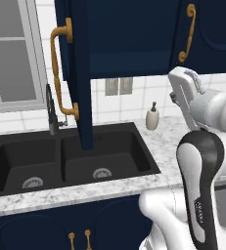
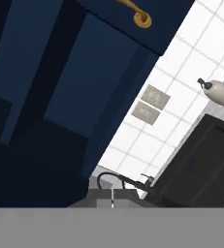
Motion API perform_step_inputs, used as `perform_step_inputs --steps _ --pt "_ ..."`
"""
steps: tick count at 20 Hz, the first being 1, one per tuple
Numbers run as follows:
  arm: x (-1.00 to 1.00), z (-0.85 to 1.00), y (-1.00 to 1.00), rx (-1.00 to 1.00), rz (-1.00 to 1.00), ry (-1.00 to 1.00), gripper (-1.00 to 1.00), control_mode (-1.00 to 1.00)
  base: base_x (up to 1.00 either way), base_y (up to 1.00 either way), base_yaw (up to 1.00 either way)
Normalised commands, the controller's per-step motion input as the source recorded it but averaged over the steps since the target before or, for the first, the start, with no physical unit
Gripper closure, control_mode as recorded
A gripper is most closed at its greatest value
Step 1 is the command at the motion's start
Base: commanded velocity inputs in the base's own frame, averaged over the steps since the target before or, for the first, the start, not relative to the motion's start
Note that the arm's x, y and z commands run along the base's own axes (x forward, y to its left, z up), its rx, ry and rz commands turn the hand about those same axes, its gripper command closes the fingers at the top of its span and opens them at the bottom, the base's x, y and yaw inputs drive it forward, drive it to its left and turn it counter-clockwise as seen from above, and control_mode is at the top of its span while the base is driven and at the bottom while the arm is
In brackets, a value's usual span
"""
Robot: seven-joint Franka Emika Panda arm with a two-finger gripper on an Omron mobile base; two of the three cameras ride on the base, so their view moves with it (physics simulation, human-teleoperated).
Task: Pick the kettle from the counter and place it on the tray. Then pick the mug from the cabinet and place it on the tray. Then close the cabinet doors.
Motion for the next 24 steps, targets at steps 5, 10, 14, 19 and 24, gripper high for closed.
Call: perform_step_inputs --steps 5,10,14,19,24 --pt "-0.79 0.00 0.57 -0.02 0.17 0.00 1.00 -1.00 0.00 0.00 0.00" --pt "-0.68 0.02 0.89 0.00 0.03 -0.02 1.00 -1.00 0.00 0.00 0.00" --pt "-0.71 0.00 0.92 -0.02 0.00 -0.04 1.00 -1.00 0.00 0.00 0.00" --pt "-0.13 -0.04 0.86 -0.02 -0.08 -0.03 1.00 -1.00 0.00 0.00 0.00" --pt "0.00 -0.12 0.68 0.00 -0.11 -0.11 1.00 -1.00 0.00 0.00 0.00"
